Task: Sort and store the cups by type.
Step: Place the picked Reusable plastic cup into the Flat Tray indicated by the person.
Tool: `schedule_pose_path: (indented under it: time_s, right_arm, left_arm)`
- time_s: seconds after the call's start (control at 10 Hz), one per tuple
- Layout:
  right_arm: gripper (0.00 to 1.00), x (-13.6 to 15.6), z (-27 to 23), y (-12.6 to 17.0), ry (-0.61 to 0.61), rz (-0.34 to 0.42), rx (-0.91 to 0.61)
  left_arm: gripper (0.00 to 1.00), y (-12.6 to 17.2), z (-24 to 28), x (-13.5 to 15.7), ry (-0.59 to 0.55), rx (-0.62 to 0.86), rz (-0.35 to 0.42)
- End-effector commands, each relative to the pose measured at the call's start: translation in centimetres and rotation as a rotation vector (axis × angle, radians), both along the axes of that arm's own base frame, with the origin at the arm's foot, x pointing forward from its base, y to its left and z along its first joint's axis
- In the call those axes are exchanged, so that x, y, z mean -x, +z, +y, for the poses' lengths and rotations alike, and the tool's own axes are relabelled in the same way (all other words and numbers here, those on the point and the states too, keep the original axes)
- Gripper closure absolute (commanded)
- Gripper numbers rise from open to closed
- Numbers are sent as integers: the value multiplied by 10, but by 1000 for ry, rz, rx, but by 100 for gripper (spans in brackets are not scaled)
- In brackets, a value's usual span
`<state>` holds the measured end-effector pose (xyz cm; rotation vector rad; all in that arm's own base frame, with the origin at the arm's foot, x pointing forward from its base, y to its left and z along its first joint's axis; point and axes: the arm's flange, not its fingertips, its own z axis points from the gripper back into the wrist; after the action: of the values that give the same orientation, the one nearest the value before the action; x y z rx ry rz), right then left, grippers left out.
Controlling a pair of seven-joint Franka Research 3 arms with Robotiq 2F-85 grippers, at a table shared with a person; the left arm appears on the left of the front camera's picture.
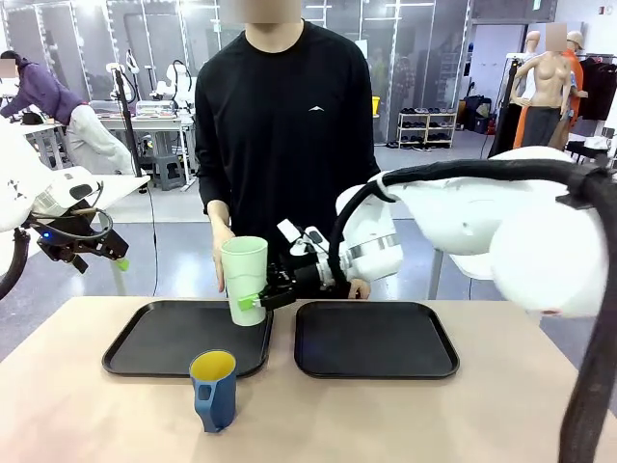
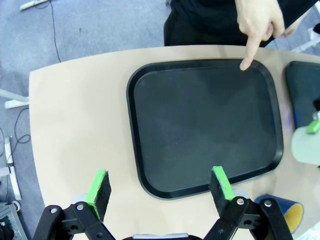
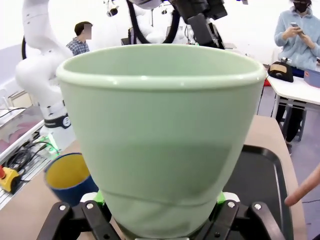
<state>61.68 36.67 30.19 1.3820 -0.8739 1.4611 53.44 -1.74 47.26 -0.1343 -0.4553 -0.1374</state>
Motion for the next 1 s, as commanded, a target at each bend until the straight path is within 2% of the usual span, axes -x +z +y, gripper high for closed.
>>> schedule_pose_path:
  time_s: [0.0,0.2,0.9]
  right_arm:
    - [19,-17,26,-11,-49,11,-26]
    - [19,-22,47,-31,-121,-6,-54]
    - [19,-36,86,-84,-129,-54,-49]
  left_arm:
    - [0,0,2,0,3,6,-6]
    - [0,0,2,0,3,6,-6]
    - [0,0,2,0,3,6,-6]
